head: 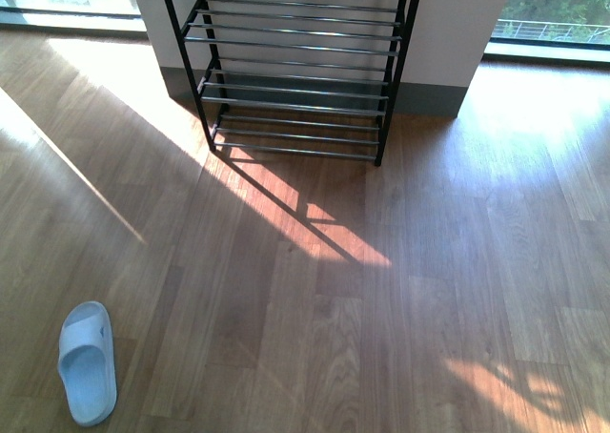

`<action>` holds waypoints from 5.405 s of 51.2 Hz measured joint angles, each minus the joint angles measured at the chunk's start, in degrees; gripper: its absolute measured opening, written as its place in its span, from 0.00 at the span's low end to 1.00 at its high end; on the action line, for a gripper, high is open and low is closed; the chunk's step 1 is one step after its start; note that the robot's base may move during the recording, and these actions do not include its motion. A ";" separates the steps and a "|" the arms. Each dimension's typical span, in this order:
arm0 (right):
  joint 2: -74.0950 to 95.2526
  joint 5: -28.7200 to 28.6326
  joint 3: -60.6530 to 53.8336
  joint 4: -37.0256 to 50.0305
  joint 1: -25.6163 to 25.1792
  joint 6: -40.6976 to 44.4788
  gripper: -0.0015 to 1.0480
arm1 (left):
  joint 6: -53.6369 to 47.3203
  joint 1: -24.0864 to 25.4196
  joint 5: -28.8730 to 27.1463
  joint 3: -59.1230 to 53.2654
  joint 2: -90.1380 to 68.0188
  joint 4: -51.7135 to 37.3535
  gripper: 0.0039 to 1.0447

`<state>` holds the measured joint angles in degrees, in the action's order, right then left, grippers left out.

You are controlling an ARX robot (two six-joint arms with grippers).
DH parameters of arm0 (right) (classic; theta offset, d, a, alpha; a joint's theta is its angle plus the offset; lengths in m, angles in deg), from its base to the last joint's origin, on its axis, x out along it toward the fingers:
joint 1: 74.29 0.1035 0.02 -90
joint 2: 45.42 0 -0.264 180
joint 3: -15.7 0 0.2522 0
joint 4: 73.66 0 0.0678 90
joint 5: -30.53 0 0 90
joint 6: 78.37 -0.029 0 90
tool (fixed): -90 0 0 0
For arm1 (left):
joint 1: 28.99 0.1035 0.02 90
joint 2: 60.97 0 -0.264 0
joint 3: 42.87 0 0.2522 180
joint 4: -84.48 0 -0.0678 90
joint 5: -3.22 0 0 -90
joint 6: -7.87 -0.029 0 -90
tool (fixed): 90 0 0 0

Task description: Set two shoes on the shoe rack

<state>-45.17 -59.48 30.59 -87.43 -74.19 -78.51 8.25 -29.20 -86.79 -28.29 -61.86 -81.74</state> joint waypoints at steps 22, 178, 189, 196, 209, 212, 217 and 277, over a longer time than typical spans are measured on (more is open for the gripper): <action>0.00 0.00 0.00 0.00 0.00 0.00 0.91 | 0.00 0.00 0.00 0.00 0.00 0.00 0.91; -0.09 0.00 0.00 -0.07 -0.07 0.00 0.91 | -0.11 0.02 -0.09 0.00 0.00 0.00 0.91; -0.09 -0.02 0.00 -0.07 -0.07 -0.02 0.91 | -0.11 0.02 -0.09 0.00 0.00 0.00 0.91; -0.09 0.00 0.00 -0.07 -0.04 0.00 0.91 | -0.11 0.02 -0.09 0.00 0.00 0.00 0.91; -0.09 0.02 0.00 -0.07 -0.07 0.00 0.91 | -0.11 0.02 -0.09 0.00 0.00 0.00 0.91; -0.09 0.00 0.00 -0.07 -0.04 0.00 0.91 | -0.11 0.02 -0.09 0.00 0.00 0.00 0.91; -0.09 0.00 0.00 -0.07 -0.04 0.00 0.91 | -0.11 0.02 -0.09 0.00 0.00 0.00 0.91; 23.28 -24.04 2.64 14.73 -5.35 -1.99 0.91 | -0.11 0.02 -0.04 0.00 0.00 0.00 0.91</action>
<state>-21.90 -83.52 33.23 -72.70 -79.55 -80.50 8.14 -29.18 -86.83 -28.29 -61.86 -81.74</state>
